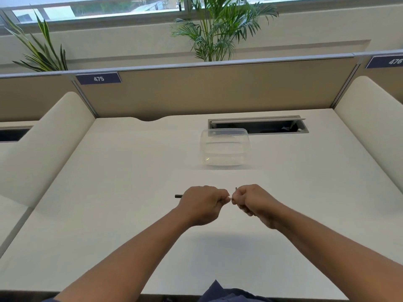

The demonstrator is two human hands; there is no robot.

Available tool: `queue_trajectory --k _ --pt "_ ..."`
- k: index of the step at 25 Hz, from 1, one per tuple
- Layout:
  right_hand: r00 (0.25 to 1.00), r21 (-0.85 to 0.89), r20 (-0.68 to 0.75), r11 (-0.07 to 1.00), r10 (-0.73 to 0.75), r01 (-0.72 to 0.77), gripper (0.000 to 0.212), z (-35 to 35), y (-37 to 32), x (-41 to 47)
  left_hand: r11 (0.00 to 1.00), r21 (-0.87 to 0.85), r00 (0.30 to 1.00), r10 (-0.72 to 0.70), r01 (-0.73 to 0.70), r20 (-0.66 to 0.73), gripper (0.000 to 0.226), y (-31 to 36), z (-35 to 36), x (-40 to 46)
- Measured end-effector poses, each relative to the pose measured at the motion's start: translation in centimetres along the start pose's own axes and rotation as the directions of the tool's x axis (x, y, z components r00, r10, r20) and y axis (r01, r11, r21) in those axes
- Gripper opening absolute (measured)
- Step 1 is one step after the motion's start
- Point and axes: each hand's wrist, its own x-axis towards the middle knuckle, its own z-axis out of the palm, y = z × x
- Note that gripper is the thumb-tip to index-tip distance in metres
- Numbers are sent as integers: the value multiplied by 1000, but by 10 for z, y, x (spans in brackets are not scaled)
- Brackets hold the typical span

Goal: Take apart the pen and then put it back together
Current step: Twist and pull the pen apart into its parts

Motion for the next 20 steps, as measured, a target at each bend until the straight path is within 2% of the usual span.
queue_trajectory --k 1,2,4,6,8,10,12,14,17,18,20 --pt "998 38 48 998 43 -45 21 -2 -2 1 1000 11 1000 4 -4 -12 29 1 1 0" --pt "999 -12 48 1000 11 -11 21 -4 -1 1 999 -35 1000 -23 23 7 28 0 1 1" --pt "984 -221 -18 961 -178 169 20 -2 2 1 954 -267 988 -107 135 114 29 -3 -5 4" --pt "912 -335 -65 870 -404 362 14 0 7 0 846 -492 970 -112 208 217 33 -7 -11 5" --pt "819 -380 -62 772 -571 510 9 0 13 2 737 -628 951 -67 251 303 35 -12 -17 5" --pt "737 -454 -5 658 -676 601 8 -2 16 5 657 -693 923 -10 296 385 35 -17 -21 5" --pt "675 -551 36 549 -737 629 7 -2 16 5 625 -714 905 28 316 425 35 -19 -21 6" --pt "655 -620 19 505 -756 600 8 -1 15 3 643 -714 927 13 279 375 35 -16 -21 7" --pt "696 -629 -66 571 -715 527 12 -1 11 0 783 -594 970 -49 185 238 34 -8 -17 7" --pt "737 -605 -86 623 -670 496 14 1 9 -2 853 -499 979 -65 154 193 33 -5 -16 7" --pt "874 -448 -140 817 -465 363 17 2 4 -2 968 -239 995 -67 84 77 32 -2 -14 5"
